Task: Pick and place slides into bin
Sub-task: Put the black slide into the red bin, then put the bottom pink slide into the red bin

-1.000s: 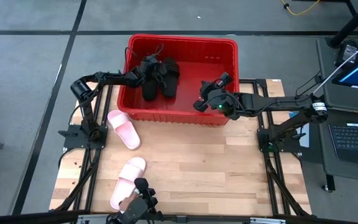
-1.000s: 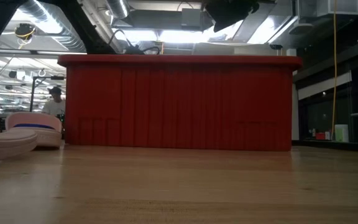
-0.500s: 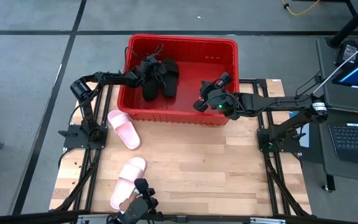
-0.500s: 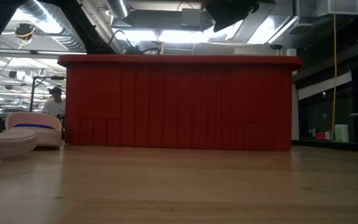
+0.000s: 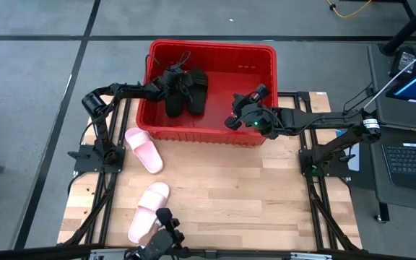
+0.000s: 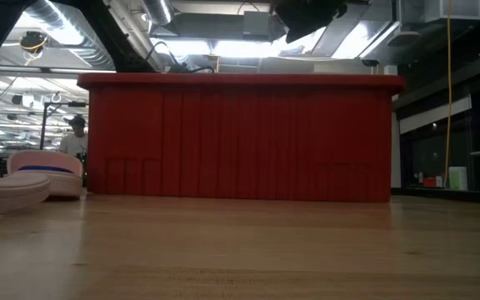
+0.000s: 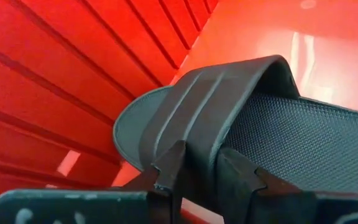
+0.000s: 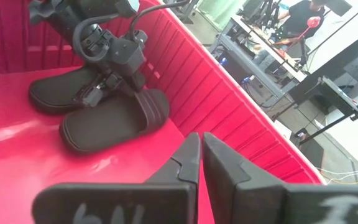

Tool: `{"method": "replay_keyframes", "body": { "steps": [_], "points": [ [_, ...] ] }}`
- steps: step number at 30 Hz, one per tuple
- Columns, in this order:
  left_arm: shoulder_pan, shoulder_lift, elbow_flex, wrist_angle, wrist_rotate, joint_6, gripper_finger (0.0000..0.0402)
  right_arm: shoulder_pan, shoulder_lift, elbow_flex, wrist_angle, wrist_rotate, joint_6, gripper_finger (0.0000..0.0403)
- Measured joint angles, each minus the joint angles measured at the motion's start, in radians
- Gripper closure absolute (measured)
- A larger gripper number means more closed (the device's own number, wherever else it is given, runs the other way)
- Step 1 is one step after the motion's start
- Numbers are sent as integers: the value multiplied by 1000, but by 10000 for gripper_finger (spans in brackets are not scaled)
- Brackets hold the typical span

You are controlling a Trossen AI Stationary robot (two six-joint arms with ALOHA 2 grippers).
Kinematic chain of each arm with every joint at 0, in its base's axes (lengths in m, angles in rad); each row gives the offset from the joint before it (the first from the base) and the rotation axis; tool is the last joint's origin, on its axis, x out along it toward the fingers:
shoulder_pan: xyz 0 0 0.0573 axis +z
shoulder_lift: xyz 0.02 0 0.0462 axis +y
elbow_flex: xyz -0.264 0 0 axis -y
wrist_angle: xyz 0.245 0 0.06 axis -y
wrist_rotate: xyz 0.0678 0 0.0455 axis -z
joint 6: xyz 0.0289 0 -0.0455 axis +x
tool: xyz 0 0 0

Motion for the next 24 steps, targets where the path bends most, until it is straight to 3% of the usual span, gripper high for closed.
{"method": "replay_keyframes", "body": {
  "steps": [13, 18, 24],
  "points": [
    [-21, -5, 0, -2, -1, -30, 282, 0, 0, 0, 7, -3, 0, 386],
    [-42, -54, 0, -13, -18, -10, 277, 0, 0, 0, 7, -3, 0, 398],
    [-51, -154, 0, -135, -27, -14, 279, 0, 0, 0, 6, -3, 19, 387]
  ]
}}
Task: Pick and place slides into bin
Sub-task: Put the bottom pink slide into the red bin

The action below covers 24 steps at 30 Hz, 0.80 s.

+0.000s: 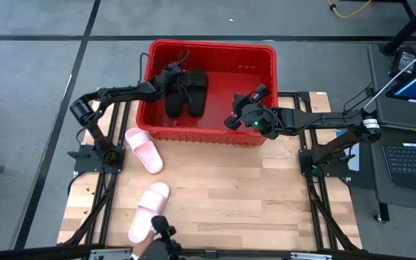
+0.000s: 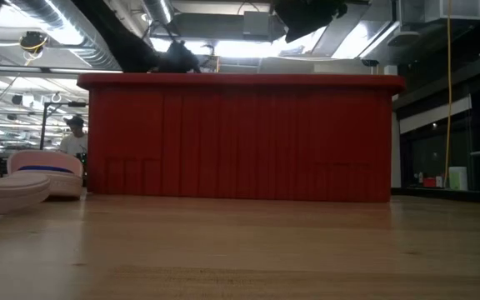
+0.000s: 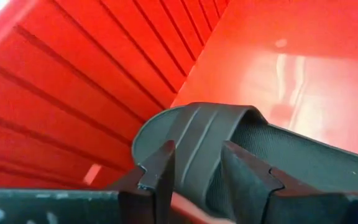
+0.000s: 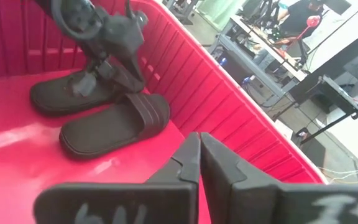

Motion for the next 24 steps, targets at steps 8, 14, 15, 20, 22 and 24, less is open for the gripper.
{"method": "replay_keyframes", "body": {
  "steps": [8, 14, 15, 20, 22, 24],
  "points": [
    [-35, -193, 0, -94, 0, -43, 291, 0, 0, 0, 2, -2, 11, 380],
    [-116, -379, 0, -156, 6, -58, 324, 0, 0, 0, 109, -173, -3, 394],
    [-134, -413, 0, -173, 6, -58, 332, 0, 0, 0, 124, -208, -12, 397],
    [-237, -572, 0, -231, 5, -35, 386, 1, 0, 0, 201, -274, -66, 392],
    [-281, -627, 0, -258, 4, -40, 396, 1, 0, 0, 235, -280, -79, 390],
    [-324, -671, 0, -290, -5, -51, 398, 0, 0, 0, 264, -284, -79, 394]
  ]
}}
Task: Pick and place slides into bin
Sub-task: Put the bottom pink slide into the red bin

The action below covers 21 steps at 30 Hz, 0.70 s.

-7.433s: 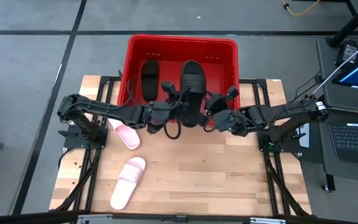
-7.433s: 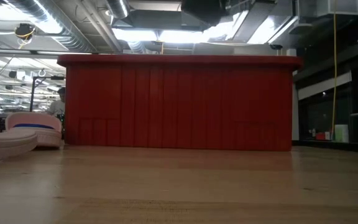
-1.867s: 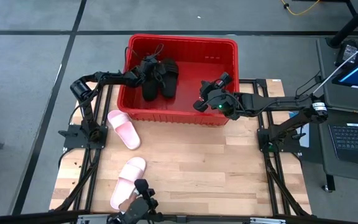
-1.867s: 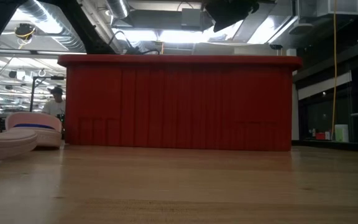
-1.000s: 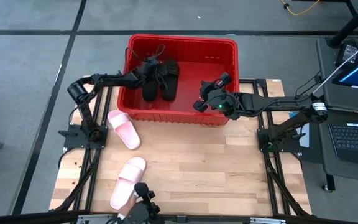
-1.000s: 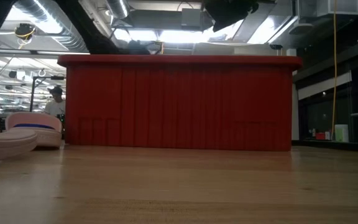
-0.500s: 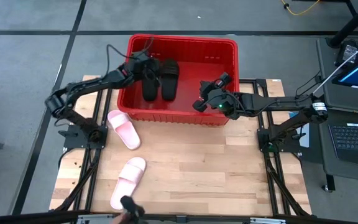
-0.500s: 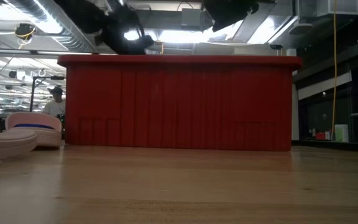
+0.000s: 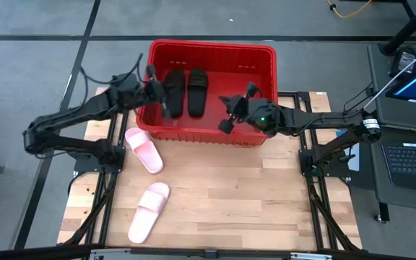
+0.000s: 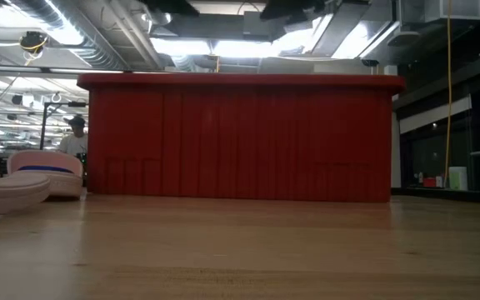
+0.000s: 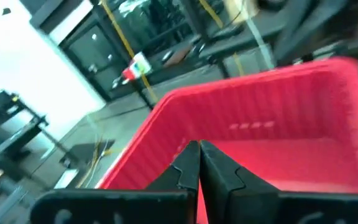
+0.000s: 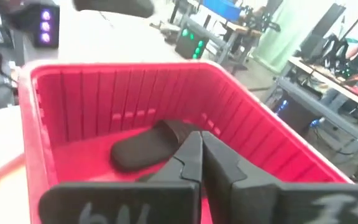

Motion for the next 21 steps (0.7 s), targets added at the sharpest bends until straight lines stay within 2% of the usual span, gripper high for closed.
{"method": "replay_keyframes", "body": {
  "steps": [4, 7, 12, 21],
  "points": [
    [-91, -64, 0, -90, -65, -24, 400, 1, 0, 0, 40, -78, 6, 398],
    [-161, -92, 0, -186, -75, -6, 400, 21, 0, 0, 70, -133, 0, 396],
    [-308, -95, 0, -271, -99, -61, 400, 83, 0, 0, 77, -141, -23, 399],
    [-602, -71, 0, -277, -419, -165, 400, 204, 10, 0, 83, -141, 2, 399]
  ]
}}
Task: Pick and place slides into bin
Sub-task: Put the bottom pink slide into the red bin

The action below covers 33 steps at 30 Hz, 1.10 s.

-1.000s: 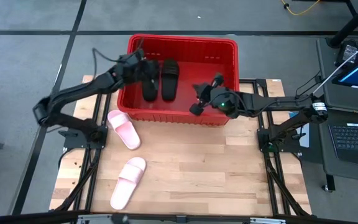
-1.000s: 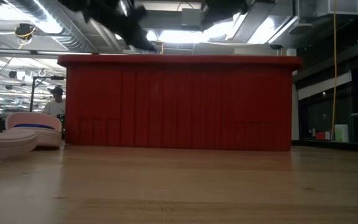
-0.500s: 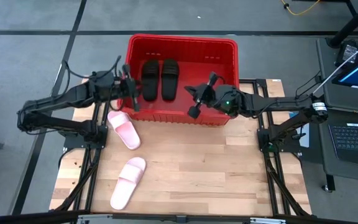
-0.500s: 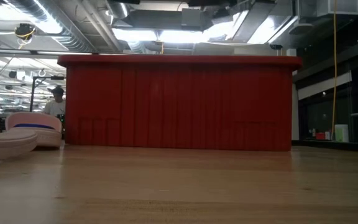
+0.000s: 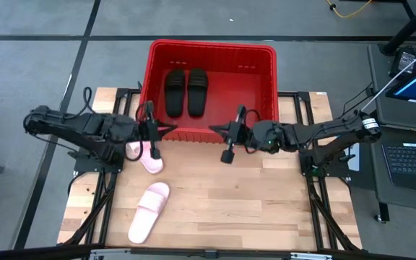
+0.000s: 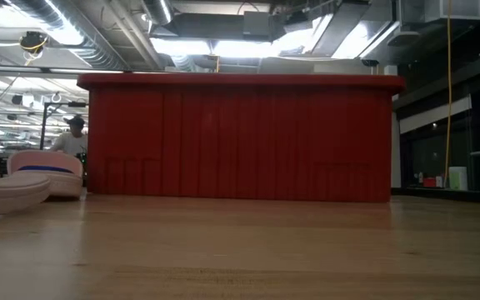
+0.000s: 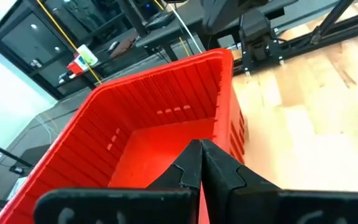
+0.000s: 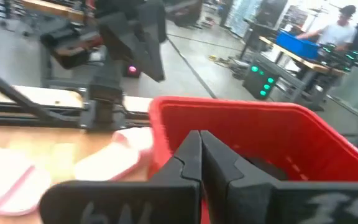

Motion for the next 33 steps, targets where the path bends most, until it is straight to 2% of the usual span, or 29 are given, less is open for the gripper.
{"method": "replay_keyframes", "body": {
  "steps": [5, 8, 13, 16, 19, 23, 26, 31, 33],
  "points": [
    [-169, 49, 0, 14, -149, -83, 400, 97, 9, 1, -6, 1, -10, 401],
    [-269, 98, 1, 11, -241, -146, 400, 161, 12, 1, -13, 40, -26, 400],
    [-403, 209, 70, 1, -355, -214, 400, 259, 12, 1, -29, 72, 0, 399],
    [-455, 270, 137, -39, -361, -280, 400, 319, 12, 1, -32, 71, 24, 399],
    [-494, 329, 202, -109, -355, -411, 400, 366, 12, 1, -45, 70, 31, 399],
    [-547, 409, 258, -165, -275, -606, 400, 409, 12, 1, -57, 72, 35, 399],
    [-587, 476, 288, -180, -259, -714, 400, 434, 12, 1, -103, 72, 69, 398],
    [-639, 582, 391, -186, -260, -786, 400, 479, 12, 1, -182, 192, 139, 398],
    [-653, 618, 443, -242, -248, -801, 400, 494, 12, 0, -199, 208, 163, 398]
  ]
}}
